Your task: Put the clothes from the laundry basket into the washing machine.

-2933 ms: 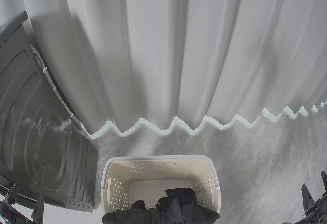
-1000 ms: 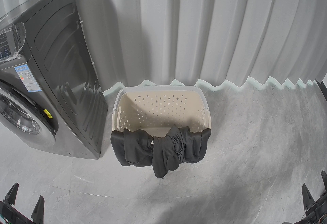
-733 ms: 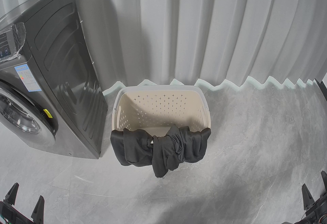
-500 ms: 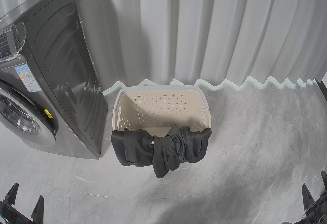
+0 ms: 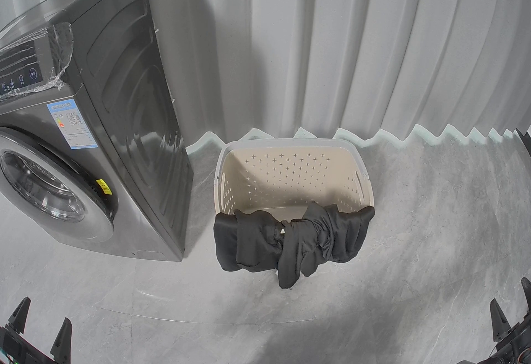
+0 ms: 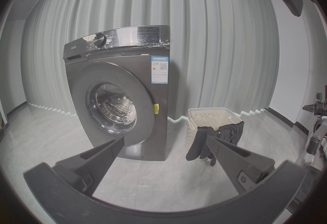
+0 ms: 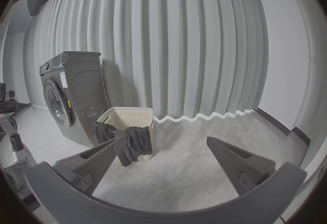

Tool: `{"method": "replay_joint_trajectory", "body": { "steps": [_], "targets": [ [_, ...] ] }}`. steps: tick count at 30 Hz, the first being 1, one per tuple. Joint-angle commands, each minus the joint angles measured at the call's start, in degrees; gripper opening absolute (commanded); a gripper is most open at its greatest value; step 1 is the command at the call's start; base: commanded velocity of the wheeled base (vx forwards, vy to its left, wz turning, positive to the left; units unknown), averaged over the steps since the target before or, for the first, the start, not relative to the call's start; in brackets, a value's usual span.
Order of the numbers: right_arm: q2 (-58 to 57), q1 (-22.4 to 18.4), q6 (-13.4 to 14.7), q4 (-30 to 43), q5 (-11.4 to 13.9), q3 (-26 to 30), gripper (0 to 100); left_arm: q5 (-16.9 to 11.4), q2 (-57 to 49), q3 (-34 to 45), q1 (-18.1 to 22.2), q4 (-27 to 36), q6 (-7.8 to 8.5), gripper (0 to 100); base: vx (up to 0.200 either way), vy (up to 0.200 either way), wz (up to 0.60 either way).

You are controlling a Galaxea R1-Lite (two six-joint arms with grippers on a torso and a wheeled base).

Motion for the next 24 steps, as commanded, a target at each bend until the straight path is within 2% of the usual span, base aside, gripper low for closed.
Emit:
{"method": "replay_joint_trajectory", "body": {
  "steps": [1,24],
  "targets": [
    [-0.95,0.05,-0.01,0.01,0.00,0.92,100,-0.02,-1.01,0.84,0.01,-0.07,-0.11,100,0.000,0.200,0.00],
    [-0.95,0.05,-0.01,0.01,0.00,0.92,100,-0.02,-1.01,0.84,0.01,-0.07,-0.11,100,0.000,0.200,0.00]
  ]
}}
